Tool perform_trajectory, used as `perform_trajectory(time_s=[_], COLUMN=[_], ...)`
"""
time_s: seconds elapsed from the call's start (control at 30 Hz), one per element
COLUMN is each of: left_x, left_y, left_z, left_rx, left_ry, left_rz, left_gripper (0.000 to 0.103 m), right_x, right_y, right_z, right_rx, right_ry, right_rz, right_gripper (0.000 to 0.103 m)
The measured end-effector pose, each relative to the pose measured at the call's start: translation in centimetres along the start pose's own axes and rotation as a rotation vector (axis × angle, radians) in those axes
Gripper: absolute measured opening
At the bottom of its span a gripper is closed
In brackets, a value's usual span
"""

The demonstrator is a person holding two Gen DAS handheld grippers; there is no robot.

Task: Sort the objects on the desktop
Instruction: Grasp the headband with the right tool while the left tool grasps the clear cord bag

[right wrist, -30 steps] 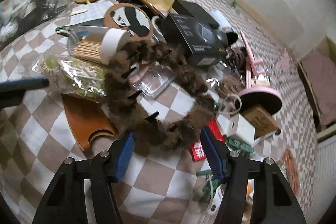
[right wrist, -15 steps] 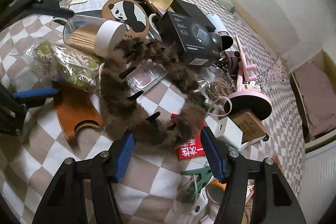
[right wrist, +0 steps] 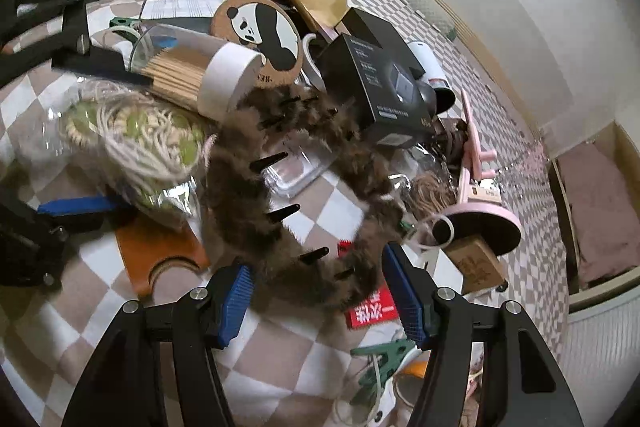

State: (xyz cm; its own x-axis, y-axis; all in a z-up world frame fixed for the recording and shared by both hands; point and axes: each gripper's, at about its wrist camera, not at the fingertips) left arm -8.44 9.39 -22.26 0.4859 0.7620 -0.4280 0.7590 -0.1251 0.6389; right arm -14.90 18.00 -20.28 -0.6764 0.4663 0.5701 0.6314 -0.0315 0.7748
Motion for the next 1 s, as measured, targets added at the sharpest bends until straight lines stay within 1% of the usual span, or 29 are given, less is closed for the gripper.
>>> perform_trajectory(time_s=[0.07,0.13,0.17,0.2,0.23,0.3,0.37,0.47,0.63,0.73,0.87,1.0], left_x=[-0.5,-1.2,-1.4,-1.6,-1.9,-2.7,-3.6,-4.5,-5.1,-5.4,-5.8,-6.2], left_y=[0.0,-0.2,-0.3,-0.3,-0.4,-0.5,-0.4,-0.2,0.3,1.0,1.9,2.9], left_z=[-0.1,-0.3,-0.4,-0.4,-0.5,-0.8,-0.9,-1.0,-1.4,-1.8,-2.3,-2.6], left_rx=[-0.024,-0.048,-0.056,-0.063,-0.071,-0.092,-0.106,-0.117,-0.125,-0.119,-0.104,-0.089], left_ry=[0.049,0.1,0.118,0.137,0.155,0.201,0.244,0.287,0.335,0.355,0.379,0.405], left_rz=[0.041,0.079,0.088,0.096,0.105,0.13,0.151,0.173,0.205,0.231,0.259,0.271], left_gripper=[0.056,0.055,0.055,0.052,0.042,0.041,0.039,0.036,0.034,0.033,0.033,0.033], right_x=[-0.2,-0.4,-0.5,-0.5,-0.6,-0.4,0.0,1.2,3.0,3.5,3.7,4.1], right_y=[-0.1,-0.1,-0.2,-0.2,-0.2,-0.1,0.3,1.4,2.8,3.0,3.4,4.8], right_z=[-0.2,-0.5,-0.6,-0.7,-0.8,-0.9,-1.0,-1.3,-1.1,-0.6,-0.1,-0.4], right_rx=[-0.002,-0.005,-0.011,-0.016,-0.019,-0.019,-0.013,0.004,0.028,0.015,0.001,0.018], right_ry=[0.002,-0.003,-0.002,0.0,-0.002,-0.016,-0.042,-0.125,-0.231,-0.257,-0.28,-0.294], right_rz=[0.001,0.0,-0.002,-0.001,-0.003,-0.015,-0.035,-0.087,-0.143,-0.171,-0.185,-0.175], right_gripper=[0.063,0.058,0.053,0.047,0.045,0.038,0.037,0.036,0.036,0.035,0.035,0.035])
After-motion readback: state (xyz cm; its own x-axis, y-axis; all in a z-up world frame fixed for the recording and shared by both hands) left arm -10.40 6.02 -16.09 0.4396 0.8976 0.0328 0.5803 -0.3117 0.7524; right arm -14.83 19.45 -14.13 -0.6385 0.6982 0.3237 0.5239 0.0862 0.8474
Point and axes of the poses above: each gripper's, at about its wrist camera, not at the fingertips, and y roughly against the way its jaws point, x to its right, z to its underside, and after that the axes turned 12 degrees about y, right-handed
